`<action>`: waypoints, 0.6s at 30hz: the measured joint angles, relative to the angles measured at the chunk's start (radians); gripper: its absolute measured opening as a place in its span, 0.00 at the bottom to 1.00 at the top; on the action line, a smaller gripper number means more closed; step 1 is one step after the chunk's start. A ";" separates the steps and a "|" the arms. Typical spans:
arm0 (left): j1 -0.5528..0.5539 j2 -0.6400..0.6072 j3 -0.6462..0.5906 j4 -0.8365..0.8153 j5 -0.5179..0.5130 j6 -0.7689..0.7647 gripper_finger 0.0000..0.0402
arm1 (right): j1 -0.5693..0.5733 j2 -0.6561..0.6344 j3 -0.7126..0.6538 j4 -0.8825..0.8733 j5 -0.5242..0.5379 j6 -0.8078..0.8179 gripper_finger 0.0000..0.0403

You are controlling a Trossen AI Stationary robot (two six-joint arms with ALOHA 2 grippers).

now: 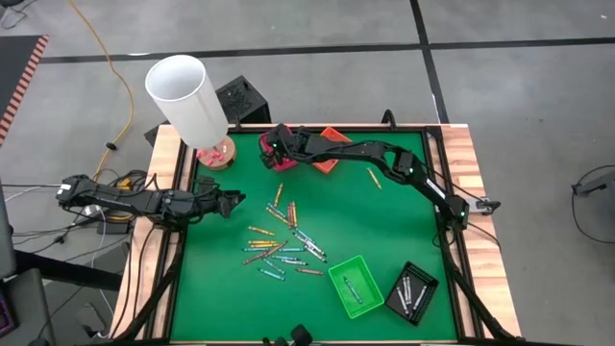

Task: Sort crayons
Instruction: Put the light green crayon into the red bin, then put the brown crayon into the orange bin

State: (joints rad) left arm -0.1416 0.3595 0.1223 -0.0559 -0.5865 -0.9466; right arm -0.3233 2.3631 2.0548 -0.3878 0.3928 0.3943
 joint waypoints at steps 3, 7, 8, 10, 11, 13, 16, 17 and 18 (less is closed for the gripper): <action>0.000 0.000 0.000 0.000 0.000 0.000 0.54 | 0.000 0.000 0.000 0.000 0.000 0.000 0.11; 0.000 0.000 0.000 0.000 0.004 0.000 0.54 | 0.000 0.000 0.000 -0.001 0.000 -0.003 0.12; 0.000 0.000 0.000 0.000 0.004 0.000 0.54 | 0.000 0.000 0.000 0.000 -0.002 -0.003 0.12; 0.000 0.000 0.000 0.000 0.004 0.000 0.54 | 0.000 -0.006 0.000 -0.008 -0.002 -0.006 0.12; 0.000 0.000 0.000 0.000 0.004 0.000 0.54 | 0.000 -0.011 0.000 -0.010 -0.003 -0.014 0.12; 0.000 0.000 0.000 0.000 0.005 0.000 0.54 | 0.000 -0.037 0.000 -0.024 -0.003 -0.038 0.12; 0.000 0.000 0.000 0.000 0.005 0.000 0.54 | 0.000 -0.108 0.000 -0.092 -0.003 -0.065 0.12; 0.000 0.000 0.000 0.000 0.005 0.000 0.54 | 0.002 -0.135 0.000 -0.139 -0.003 -0.073 0.12; 0.000 0.000 0.000 0.000 0.005 0.000 0.54 | 0.003 -0.165 0.001 -0.186 -0.003 -0.085 0.12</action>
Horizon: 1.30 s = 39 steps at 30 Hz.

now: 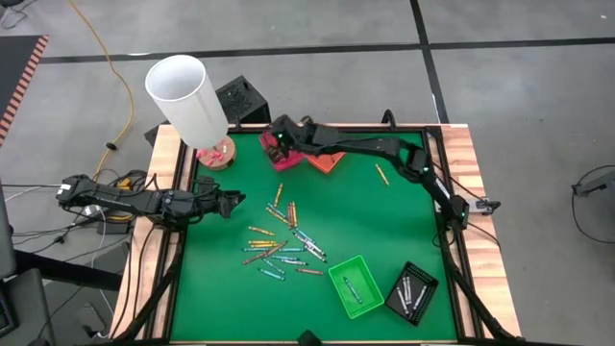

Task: Sort crayons
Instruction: Put the brown crayon into the orange bin

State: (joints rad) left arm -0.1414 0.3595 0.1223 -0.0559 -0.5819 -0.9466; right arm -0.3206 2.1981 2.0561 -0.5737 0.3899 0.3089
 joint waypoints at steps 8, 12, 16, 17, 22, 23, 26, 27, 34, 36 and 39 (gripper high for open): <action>0.000 0.000 0.000 -0.006 0.003 0.000 0.54 | -0.010 -0.193 0.001 -0.675 0.187 0.074 0.12; 0.000 0.000 0.000 -0.009 0.023 0.000 0.54 | -0.047 -0.210 -0.011 -1.009 0.237 0.249 0.12; 0.000 0.000 0.000 -0.009 0.048 0.000 0.54 | -0.091 -0.284 -0.187 -0.934 0.156 0.218 0.12; 0.000 0.000 0.000 -0.011 0.052 0.000 0.54 | -0.100 -0.302 -0.239 -0.945 0.157 0.226 0.12; -0.001 0.000 0.000 -0.043 0.062 0.000 0.54 | -0.187 -0.399 -0.562 -0.964 0.231 0.419 0.12; -0.001 0.000 0.000 -0.047 0.060 0.000 0.54 | -0.202 -0.426 -0.620 -0.944 0.232 0.425 0.12; -0.001 0.000 0.000 -0.048 0.044 0.000 0.54 | -0.246 -0.496 -0.766 -0.826 0.204 0.428 0.12; -0.001 0.000 0.000 -0.047 0.037 0.000 0.54 | -0.257 -0.507 -0.806 -0.783 0.182 0.428 0.12; -0.001 0.000 0.000 -0.052 0.027 -0.020 0.54 | -0.308 -0.541 -0.999 -0.661 0.109 0.452 0.12; -0.001 0.000 0.000 -0.053 0.024 -0.021 0.54 | -0.315 -0.543 -1.031 -0.658 0.111 0.467 0.12; -0.001 0.000 0.000 -0.054 0.004 -0.023 0.54 | -0.327 -0.542 -1.071 -0.641 0.130 0.488 0.11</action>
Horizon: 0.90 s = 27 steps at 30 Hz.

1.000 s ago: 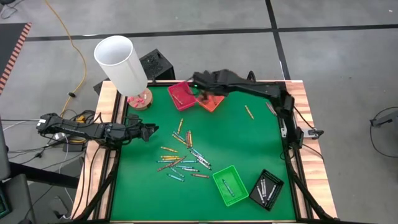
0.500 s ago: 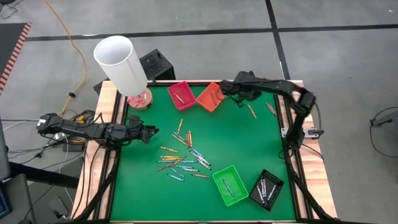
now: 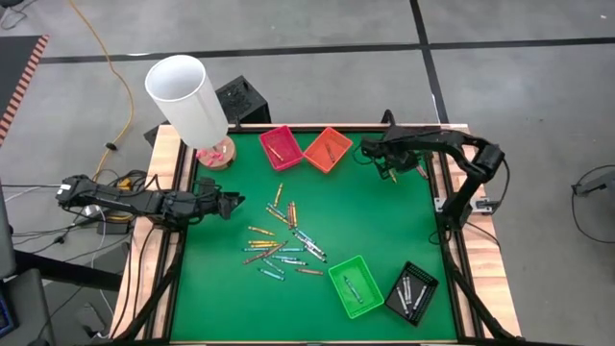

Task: Sort crayons
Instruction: Put the brown crayon into the orange bin

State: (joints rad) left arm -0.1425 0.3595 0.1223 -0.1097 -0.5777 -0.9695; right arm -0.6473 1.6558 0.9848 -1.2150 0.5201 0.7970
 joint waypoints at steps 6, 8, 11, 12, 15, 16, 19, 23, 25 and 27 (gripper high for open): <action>0.000 0.000 0.000 0.001 -0.018 -0.017 0.54 | -0.040 0.000 -0.041 0.030 0.031 0.037 0.03; 0.000 0.000 0.000 0.001 -0.018 -0.019 0.54 | -0.057 0.000 -0.045 0.047 0.032 0.040 0.01; 0.000 0.000 0.000 0.001 -0.018 -0.019 0.54 | -0.085 0.000 -0.045 0.057 0.032 0.037 0.01; 0.000 0.000 0.000 0.001 -0.020 -0.019 0.54 | -0.095 0.000 -0.045 0.065 0.032 0.036 0.00; 0.000 0.000 0.000 0.001 -0.021 -0.019 0.54 | -0.117 0.000 -0.045 0.081 0.032 0.026 0.00; 0.000 0.000 0.000 0.001 -0.022 -0.019 0.54 | -0.122 0.000 -0.046 0.079 0.032 0.026 0.00; 0.000 0.000 0.000 -0.001 -0.023 -0.019 0.54 | -0.136 0.000 -0.046 0.101 0.031 0.025 0.00; 0.000 0.000 0.000 -0.011 -0.024 -0.019 0.54 | -0.155 0.000 -0.046 0.109 0.031 0.028 0.00; 0.000 0.000 0.000 -0.012 -0.024 -0.019 0.54 | -0.166 0.000 -0.046 0.112 0.031 0.031 0.00; 0.000 0.000 0.000 -0.014 -0.024 -0.019 0.54 | -0.179 0.000 -0.046 0.115 0.030 0.031 0.00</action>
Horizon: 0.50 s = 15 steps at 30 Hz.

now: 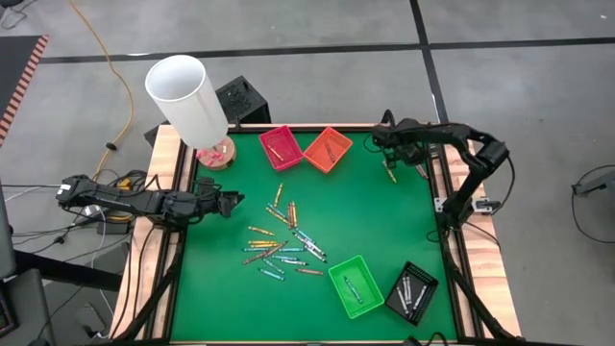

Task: Sort crayons
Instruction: Put the brown crayon into the orange bin

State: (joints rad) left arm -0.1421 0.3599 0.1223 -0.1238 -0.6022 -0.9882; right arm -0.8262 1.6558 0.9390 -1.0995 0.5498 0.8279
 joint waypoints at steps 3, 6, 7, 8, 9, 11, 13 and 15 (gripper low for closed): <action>0.000 0.000 0.000 0.000 0.000 0.000 0.54 | -0.015 0.000 0.000 -0.003 -0.015 -0.006 0.00; 0.000 0.000 0.000 0.000 -0.002 0.000 0.54 | -0.019 0.000 0.000 -0.002 -0.024 -0.010 0.00; 0.000 0.000 0.000 0.000 -0.005 0.000 0.54 | -0.019 0.000 0.000 0.000 -0.025 -0.009 0.00; 0.000 0.000 0.000 0.000 -0.006 0.000 0.54 | -0.019 0.000 0.000 0.002 -0.026 -0.009 0.00; 0.000 0.000 0.000 0.000 -0.007 0.000 0.54 | -0.019 0.000 0.000 0.003 -0.034 -0.009 0.00; 0.000 0.000 0.000 0.000 -0.012 0.000 0.54 | -0.020 0.000 -0.015 0.020 -0.072 -0.011 0.00; 0.000 0.000 0.000 0.000 -0.012 0.000 0.54 | -0.021 0.001 -0.043 0.029 -0.078 0.024 0.00; 0.000 0.000 0.000 0.000 -0.012 0.000 0.54 | -0.020 0.001 -0.075 0.056 -0.078 0.074 0.00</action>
State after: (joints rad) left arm -0.1421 0.3597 0.1223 -0.1238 -0.6144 -0.9882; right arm -0.8463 1.6566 0.8644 -1.0433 0.4713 0.9018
